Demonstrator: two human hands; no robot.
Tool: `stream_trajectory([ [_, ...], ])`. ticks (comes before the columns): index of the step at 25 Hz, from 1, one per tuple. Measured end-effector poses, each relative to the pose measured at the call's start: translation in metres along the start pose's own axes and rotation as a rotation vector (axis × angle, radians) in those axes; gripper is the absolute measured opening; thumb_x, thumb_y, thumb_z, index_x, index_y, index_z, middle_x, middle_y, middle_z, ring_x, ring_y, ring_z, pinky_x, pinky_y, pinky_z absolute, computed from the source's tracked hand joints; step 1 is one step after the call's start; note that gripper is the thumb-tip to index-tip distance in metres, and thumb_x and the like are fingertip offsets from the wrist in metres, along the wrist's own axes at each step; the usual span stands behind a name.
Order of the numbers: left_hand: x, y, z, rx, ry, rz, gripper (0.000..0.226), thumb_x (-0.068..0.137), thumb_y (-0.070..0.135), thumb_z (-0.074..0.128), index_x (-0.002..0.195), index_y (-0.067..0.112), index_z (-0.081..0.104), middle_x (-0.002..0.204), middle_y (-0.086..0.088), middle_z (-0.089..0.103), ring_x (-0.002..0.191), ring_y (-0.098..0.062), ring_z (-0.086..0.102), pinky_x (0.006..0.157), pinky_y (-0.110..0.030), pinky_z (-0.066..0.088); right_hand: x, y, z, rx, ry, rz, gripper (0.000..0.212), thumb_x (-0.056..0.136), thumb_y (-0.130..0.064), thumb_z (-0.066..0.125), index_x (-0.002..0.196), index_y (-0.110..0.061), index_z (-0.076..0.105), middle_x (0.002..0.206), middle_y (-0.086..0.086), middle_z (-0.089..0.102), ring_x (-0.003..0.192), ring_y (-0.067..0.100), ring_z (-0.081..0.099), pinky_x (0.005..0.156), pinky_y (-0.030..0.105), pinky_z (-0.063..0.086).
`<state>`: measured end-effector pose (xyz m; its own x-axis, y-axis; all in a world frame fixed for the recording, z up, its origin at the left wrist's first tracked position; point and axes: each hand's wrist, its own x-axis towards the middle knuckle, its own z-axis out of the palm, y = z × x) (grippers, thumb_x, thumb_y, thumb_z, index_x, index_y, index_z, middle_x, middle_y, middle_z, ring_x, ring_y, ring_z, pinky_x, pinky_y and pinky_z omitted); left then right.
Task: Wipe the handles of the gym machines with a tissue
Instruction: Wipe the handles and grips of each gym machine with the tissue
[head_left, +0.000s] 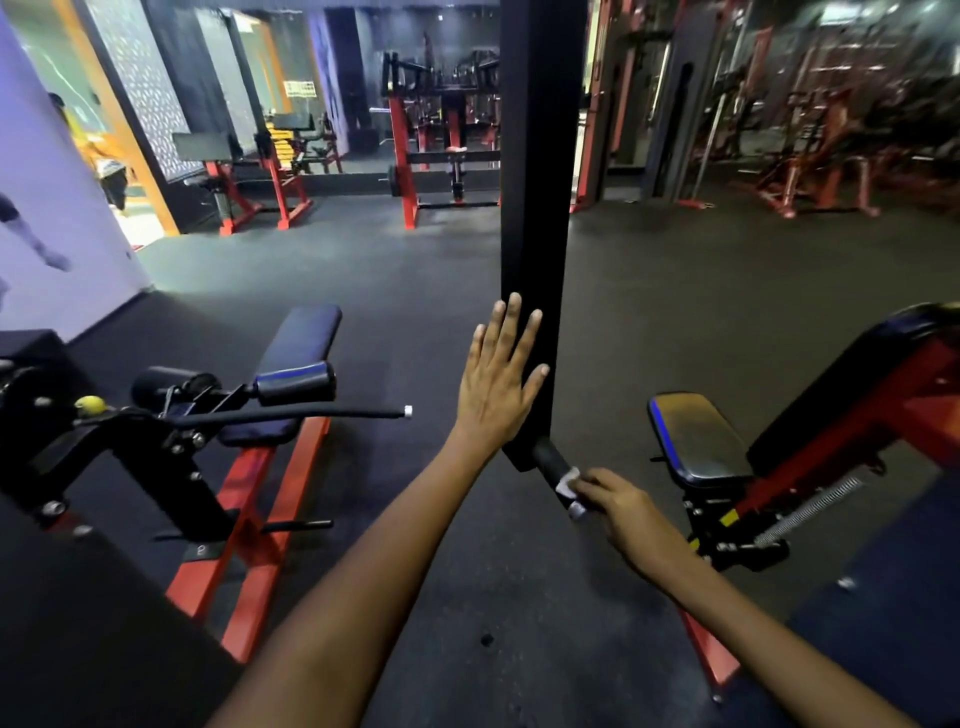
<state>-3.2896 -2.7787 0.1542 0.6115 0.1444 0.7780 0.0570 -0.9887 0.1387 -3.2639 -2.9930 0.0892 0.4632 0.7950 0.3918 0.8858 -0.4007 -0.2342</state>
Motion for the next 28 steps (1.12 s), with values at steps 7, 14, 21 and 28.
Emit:
stream_trajectory([
  [7,0.001,-0.019,0.019,0.013,0.114,0.115,0.063,0.104,0.042,0.025,0.153,0.029,-0.012,0.16,0.006,-0.022,0.149,-0.013,-0.011,0.12,-0.034,0.003,0.063,-0.017,0.016,-0.17,-0.144,-0.124,0.03,0.086,-0.004,0.054,0.115,-0.002,0.064,0.124,0.01,0.055,0.113,0.026,0.054,0.085,0.028,0.047],
  [14,0.002,-0.022,0.026,0.008,0.12,0.131,0.061,0.105,0.042,0.022,0.154,0.027,-0.012,0.16,0.004,-0.021,0.149,-0.014,-0.01,0.121,-0.036,0.004,0.076,-0.016,0.016,-0.295,-0.174,-0.284,0.024,0.052,-0.012,0.084,0.074,-0.012,0.073,0.082,0.0,0.065,0.08,0.02,0.062,0.058,0.024,0.051],
  [21,0.005,-0.018,0.019,0.107,0.167,0.12,0.072,0.096,0.033,0.042,0.155,0.027,0.003,0.163,0.001,-0.009,0.149,-0.013,-0.009,0.121,-0.039,-0.002,0.015,0.011,0.005,0.285,0.076,-0.025,0.03,0.073,0.007,0.057,0.094,-0.006,0.074,0.101,0.003,0.069,0.097,0.009,0.06,0.088,0.002,0.037],
  [28,0.036,0.003,0.017,0.112,0.212,0.151,0.082,0.093,0.027,0.045,0.155,0.021,-0.009,0.158,0.006,-0.027,0.147,-0.017,-0.019,0.121,-0.036,-0.002,0.08,0.009,0.025,0.813,-0.03,0.75,0.023,0.089,-0.018,0.063,0.068,-0.009,0.064,0.058,0.003,0.056,0.055,0.009,0.049,0.055,0.022,0.04],
])
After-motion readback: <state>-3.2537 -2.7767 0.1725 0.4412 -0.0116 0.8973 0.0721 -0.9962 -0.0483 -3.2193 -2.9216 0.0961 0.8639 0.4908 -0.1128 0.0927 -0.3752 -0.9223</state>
